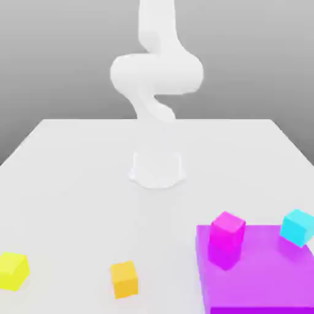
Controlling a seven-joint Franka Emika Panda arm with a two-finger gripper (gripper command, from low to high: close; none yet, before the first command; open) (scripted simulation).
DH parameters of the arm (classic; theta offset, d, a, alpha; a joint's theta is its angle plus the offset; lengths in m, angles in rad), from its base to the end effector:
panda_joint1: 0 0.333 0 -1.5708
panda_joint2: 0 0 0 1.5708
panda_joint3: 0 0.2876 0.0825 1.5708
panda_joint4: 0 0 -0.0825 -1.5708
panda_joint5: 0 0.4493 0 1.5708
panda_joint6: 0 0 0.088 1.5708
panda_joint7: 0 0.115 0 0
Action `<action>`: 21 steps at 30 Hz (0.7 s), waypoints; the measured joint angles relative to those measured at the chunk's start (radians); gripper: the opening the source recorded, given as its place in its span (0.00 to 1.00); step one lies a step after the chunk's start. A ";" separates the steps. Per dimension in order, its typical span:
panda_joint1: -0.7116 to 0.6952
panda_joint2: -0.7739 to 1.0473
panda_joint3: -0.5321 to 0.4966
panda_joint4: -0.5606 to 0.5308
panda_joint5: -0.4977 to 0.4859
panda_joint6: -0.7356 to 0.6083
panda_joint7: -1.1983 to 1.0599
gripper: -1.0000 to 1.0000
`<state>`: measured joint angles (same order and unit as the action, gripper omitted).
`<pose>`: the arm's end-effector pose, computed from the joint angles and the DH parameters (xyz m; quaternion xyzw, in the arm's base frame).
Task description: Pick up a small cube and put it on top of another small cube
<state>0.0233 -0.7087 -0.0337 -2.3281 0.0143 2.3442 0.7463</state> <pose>0.4704 -0.0075 0.6377 -0.8678 0.3481 -0.3240 0.1445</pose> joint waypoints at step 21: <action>0.064 0.766 -0.163 -0.237 0.125 0.372 -0.455 0.50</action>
<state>0.0873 0.0570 -0.1964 -2.5647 0.1393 2.7159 0.2917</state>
